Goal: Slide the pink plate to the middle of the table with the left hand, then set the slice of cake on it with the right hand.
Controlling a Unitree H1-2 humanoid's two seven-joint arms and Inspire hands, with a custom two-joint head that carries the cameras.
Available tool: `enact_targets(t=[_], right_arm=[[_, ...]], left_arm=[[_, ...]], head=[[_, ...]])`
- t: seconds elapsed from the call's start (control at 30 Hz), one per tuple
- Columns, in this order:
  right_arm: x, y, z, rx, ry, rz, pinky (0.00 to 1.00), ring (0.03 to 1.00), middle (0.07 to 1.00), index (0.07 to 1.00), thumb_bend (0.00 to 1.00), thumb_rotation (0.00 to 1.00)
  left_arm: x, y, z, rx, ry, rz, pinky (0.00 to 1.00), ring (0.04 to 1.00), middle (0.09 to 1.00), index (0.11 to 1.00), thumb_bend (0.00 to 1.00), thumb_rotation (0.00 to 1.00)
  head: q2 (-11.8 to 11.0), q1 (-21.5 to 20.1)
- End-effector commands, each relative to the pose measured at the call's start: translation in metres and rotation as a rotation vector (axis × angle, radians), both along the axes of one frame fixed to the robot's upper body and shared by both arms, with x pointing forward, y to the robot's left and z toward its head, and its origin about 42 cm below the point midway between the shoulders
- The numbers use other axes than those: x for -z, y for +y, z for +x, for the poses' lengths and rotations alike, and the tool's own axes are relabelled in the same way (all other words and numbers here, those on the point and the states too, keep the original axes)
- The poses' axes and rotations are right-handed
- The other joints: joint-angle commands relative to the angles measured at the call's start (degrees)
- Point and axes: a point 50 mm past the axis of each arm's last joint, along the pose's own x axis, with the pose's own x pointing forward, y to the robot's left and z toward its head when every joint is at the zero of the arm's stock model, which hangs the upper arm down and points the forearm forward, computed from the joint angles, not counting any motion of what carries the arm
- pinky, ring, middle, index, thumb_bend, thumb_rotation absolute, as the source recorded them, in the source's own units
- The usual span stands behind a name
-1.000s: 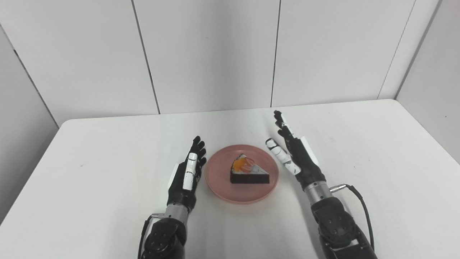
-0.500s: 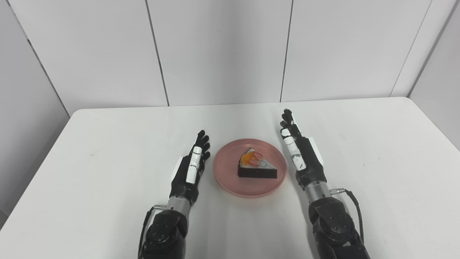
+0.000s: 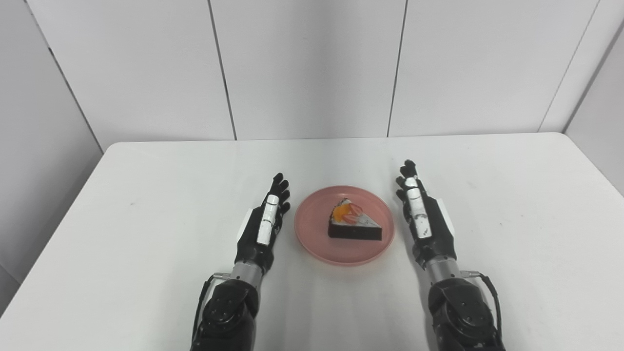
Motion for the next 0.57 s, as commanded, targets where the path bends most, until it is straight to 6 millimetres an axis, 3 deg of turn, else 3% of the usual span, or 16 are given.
enact_targets(t=[0.0, 0.53], right_arm=[[-0.017, -0.001, 0.004, 0.011, -0.066, 0.025, 1.0, 1.0, 1.0, 1.0, 0.51, 0.94], [-0.009, -0.009, 0.005, 0.046, -0.037, 0.026, 1.0, 1.0, 1.0, 1.0, 0.53, 0.88]], left_arm=[[-0.003, 0.001, 0.004, -0.008, 0.004, 0.006, 1.0, 1.0, 1.0, 1.0, 0.66, 1.0], [-0.003, -0.003, 0.003, 0.003, 0.001, 0.041, 1.0, 1.0, 1.0, 1.0, 0.64, 1.0]], head=[[0.0, 0.0], [0.3, -0.3]])
